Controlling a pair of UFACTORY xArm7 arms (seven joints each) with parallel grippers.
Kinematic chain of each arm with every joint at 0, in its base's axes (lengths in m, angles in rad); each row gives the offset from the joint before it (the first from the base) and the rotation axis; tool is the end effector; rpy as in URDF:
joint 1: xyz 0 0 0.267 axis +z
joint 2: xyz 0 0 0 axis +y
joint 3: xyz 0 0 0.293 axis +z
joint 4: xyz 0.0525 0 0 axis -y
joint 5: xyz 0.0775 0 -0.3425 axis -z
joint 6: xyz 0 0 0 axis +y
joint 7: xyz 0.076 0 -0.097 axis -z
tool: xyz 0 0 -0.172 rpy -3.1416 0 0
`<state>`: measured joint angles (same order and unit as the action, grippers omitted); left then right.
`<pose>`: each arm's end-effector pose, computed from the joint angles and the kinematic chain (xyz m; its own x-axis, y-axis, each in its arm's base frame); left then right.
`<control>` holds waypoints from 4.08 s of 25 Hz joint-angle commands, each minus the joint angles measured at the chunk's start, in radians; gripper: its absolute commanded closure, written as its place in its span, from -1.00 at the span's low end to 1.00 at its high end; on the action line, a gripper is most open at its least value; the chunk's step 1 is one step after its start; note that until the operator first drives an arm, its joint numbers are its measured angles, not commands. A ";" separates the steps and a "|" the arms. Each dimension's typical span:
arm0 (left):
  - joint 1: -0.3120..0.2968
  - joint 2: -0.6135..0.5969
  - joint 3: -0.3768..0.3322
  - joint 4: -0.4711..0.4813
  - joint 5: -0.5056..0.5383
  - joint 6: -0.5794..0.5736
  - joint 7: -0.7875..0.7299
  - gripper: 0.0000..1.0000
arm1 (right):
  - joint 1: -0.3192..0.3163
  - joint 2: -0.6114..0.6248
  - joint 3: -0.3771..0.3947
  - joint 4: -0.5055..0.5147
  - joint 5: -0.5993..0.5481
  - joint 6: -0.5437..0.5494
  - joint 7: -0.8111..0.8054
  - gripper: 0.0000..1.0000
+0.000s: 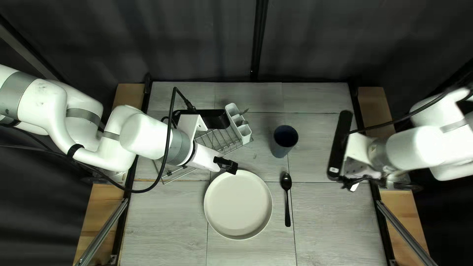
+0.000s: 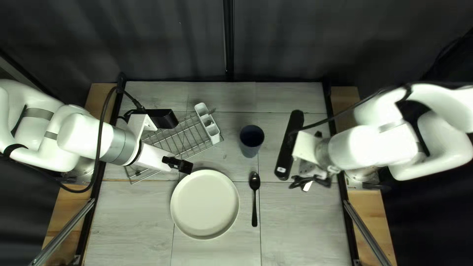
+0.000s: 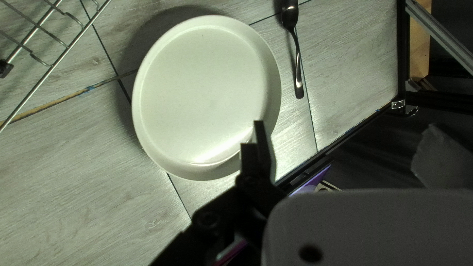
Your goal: Pick up and place plate onto table. Place down one fork to the left of the plate. Place spoon and knife to the right of the plate. Place cup above the knife and spoon
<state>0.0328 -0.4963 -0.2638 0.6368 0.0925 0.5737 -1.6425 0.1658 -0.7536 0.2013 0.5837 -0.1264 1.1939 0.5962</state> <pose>0.4493 -0.0853 0.2815 0.1756 0.9697 0.1696 0.8232 -0.2392 0.5149 0.2972 0.0656 0.2599 0.9469 -0.2077 0.2456 -0.2475 -0.9581 0.1439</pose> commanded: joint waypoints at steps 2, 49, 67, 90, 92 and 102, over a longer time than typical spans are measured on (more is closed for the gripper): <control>0.000 0.000 0.000 0.000 0.000 0.000 0.000 -1.00 | 0.001 -0.001 -0.001 0.000 -0.001 0.000 -0.002 -1.00; -0.193 0.091 0.575 0.270 -0.082 0.312 1.552 -1.00 | 0.001 -0.001 -0.001 0.000 -0.001 0.000 -0.002 -1.00; -0.229 0.281 0.521 0.422 0.067 0.394 1.670 -1.00 | 0.001 -0.001 -0.001 0.000 -0.001 0.000 -0.002 -1.00; -0.235 0.407 0.582 0.364 0.062 0.184 2.099 -1.00 | 0.001 -0.001 -0.001 0.000 -0.001 0.000 -0.002 -1.00; -0.236 0.426 0.587 0.370 0.040 0.183 2.152 -1.00 | 0.001 -0.001 -0.001 0.000 -0.001 0.000 -0.002 -1.00; -0.223 0.492 0.609 0.386 -0.075 0.201 2.358 -1.00 | 0.001 -0.001 -0.001 0.000 -0.001 0.000 -0.002 -1.00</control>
<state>-0.1938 -0.0143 0.3407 1.0195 0.0390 0.7658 0.6800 0.1663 -0.7548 0.2004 0.5840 -0.1271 1.1944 0.5942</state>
